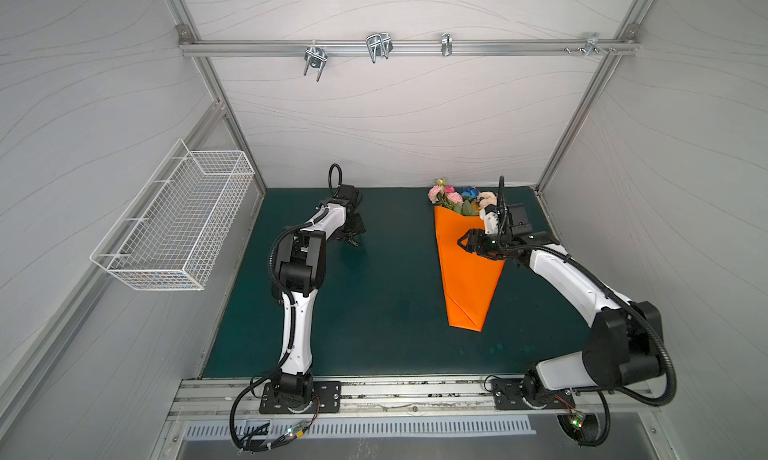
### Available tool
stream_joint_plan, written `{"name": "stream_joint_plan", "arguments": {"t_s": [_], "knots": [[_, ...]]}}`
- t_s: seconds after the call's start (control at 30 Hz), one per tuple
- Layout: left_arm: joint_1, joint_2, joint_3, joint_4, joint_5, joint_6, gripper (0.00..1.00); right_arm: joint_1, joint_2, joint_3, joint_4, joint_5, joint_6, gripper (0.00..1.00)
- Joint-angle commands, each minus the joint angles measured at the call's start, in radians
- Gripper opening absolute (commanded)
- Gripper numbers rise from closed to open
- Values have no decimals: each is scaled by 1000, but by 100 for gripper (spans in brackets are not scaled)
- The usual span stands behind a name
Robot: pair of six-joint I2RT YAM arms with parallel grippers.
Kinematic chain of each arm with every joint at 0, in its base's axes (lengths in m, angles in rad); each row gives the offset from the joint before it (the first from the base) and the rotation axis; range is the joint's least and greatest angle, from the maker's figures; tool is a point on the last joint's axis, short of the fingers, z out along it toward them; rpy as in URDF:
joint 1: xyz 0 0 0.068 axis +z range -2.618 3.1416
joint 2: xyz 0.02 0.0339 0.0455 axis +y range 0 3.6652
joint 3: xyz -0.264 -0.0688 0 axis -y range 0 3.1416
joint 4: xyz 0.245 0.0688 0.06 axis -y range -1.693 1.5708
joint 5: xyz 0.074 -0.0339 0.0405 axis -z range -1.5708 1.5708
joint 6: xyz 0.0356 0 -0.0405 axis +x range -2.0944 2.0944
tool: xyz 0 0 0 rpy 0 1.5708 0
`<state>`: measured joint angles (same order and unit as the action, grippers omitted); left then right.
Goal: Tie the bouquet of fake flowers
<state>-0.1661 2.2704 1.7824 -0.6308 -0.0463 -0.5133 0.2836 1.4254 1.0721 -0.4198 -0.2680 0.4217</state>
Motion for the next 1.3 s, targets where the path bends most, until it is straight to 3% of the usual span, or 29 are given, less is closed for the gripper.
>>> {"name": "stream_joint_plan", "arguments": {"t_s": [0.0, 0.27, 0.43, 0.53, 0.57, 0.63, 0.67, 0.8, 1.03, 1.2, 1.27], "knots": [[6, -34, -92, -9, -29, -60, 68, -5, -16, 8, -5, 10, 8, 63], [11, -55, -128, -59, -176, -86, 71, -5, -7, -4, 9, -17, 23, 62], [19, -35, -97, -49, -134, -89, 74, -4, -9, -7, 4, -17, 9, 61], [23, -23, -95, -16, -109, -99, 68, -5, 3, -2, 0, -19, 6, 61], [26, -7, -79, -21, -97, -97, 60, -4, 4, -1, 0, -20, 6, 61], [29, 40, -21, -60, -63, -96, 17, -4, 9, 0, 3, -22, 9, 61], [28, 50, -6, -65, -38, -88, 2, -4, 10, 0, 6, -21, 13, 60], [-36, -39, -82, 21, 81, -45, 0, -4, 19, 9, -10, -7, 14, 59], [-299, -394, -384, 254, 314, -60, 0, 7, -21, -43, 17, -51, 9, 58], [-371, -542, -495, 317, 375, -116, 0, 101, -118, -168, 134, -47, -26, 61], [-364, -589, -533, 317, 337, -123, 0, 129, -131, -200, 163, -41, -12, 61]]}}
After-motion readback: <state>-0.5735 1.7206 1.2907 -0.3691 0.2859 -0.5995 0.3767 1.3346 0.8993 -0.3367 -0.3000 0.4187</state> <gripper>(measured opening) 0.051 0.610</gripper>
